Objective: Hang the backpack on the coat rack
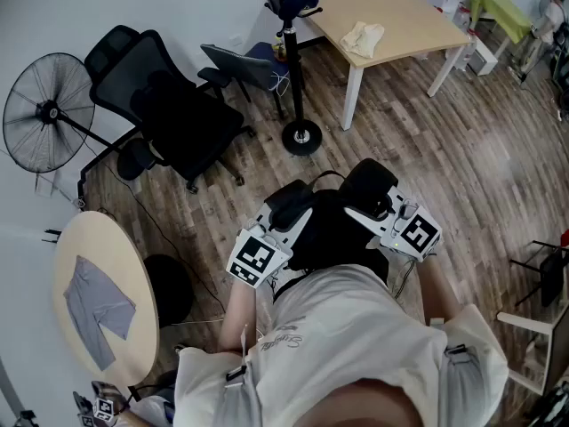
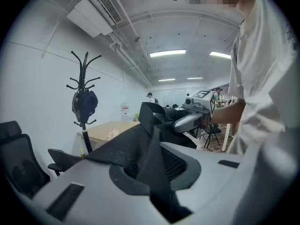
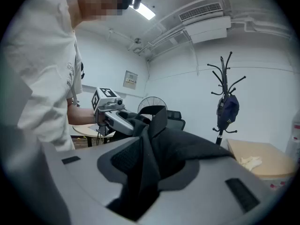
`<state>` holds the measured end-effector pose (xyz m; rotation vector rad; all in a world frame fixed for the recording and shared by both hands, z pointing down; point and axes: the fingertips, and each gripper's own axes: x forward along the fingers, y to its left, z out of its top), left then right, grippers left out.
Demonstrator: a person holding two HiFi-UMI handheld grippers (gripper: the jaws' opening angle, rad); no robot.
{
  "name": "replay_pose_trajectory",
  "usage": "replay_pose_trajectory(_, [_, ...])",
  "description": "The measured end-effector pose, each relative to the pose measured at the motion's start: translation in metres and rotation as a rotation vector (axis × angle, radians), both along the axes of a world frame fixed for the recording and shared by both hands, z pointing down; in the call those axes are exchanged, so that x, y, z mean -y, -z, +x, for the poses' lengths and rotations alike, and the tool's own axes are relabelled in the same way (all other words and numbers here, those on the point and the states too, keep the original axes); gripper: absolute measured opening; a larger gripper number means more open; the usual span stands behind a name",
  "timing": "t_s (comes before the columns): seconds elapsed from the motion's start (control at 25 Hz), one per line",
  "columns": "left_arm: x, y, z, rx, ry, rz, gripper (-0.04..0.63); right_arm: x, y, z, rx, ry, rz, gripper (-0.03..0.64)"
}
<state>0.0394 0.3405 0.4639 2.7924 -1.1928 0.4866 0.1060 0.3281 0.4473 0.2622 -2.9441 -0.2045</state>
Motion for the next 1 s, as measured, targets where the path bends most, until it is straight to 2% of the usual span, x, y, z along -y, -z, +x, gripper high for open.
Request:
replay_pose_trajectory(0.6, [0.007,-0.003,-0.019,0.002,0.004,0.013,0.055,0.007,-0.004,-0.019,-0.017,-0.002,0.007,0.118])
replay_pose_trajectory(1.0, [0.059,-0.018,-0.034,-0.014,0.02,-0.036,0.055,0.06,-0.02,-0.034,-0.041,0.001,-0.026,0.12])
